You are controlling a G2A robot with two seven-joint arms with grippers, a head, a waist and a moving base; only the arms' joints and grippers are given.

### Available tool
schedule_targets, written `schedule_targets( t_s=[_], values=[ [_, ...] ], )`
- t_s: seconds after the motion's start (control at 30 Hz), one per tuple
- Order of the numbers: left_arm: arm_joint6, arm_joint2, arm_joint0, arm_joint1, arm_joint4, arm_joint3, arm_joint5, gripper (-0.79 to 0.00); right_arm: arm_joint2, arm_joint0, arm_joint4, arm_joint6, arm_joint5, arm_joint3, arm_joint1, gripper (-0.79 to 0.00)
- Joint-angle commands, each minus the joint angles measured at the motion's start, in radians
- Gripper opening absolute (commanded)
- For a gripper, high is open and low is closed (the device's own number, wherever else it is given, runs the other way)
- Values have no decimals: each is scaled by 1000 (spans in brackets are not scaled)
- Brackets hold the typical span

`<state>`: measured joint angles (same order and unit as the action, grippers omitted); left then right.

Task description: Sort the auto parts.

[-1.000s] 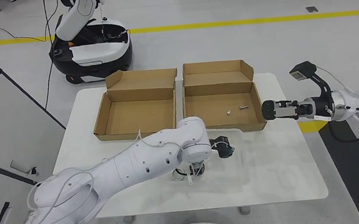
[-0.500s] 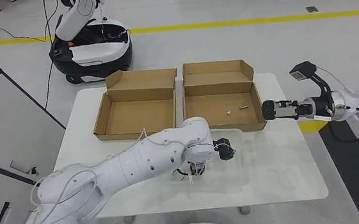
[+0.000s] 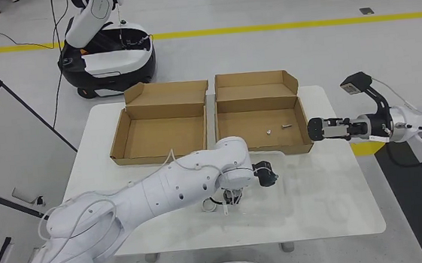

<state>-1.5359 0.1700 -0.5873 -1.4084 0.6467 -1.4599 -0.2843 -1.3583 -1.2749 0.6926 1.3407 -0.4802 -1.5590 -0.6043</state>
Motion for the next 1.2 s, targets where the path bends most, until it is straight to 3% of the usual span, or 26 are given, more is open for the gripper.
schedule_targets(
  t_s=[0.0,0.47,0.73,0.83,0.87,0.9,1.17],
  values=[
    [0,0,0,-1,-2,0,0,-453,0,0,0,0,0,0,0,0],
    [0,0,6,-5,-6,6,0,-394,0,0,0,0,0,0,0,0],
    [0,0,-5,-10,-4,20,0,-413,0,0,0,0,0,0,0,0],
    [0,0,-7,-11,-4,29,0,-554,0,0,0,0,0,0,0,0],
    [0,0,-7,-12,-4,30,0,-745,0,0,0,0,0,0,0,0],
    [0,0,-7,-12,-2,31,0,-785,0,0,0,0,0,0,0,0],
    [0,0,-3,-12,-3,26,0,-785,0,0,0,0,0,0,0,0]
  ],
)
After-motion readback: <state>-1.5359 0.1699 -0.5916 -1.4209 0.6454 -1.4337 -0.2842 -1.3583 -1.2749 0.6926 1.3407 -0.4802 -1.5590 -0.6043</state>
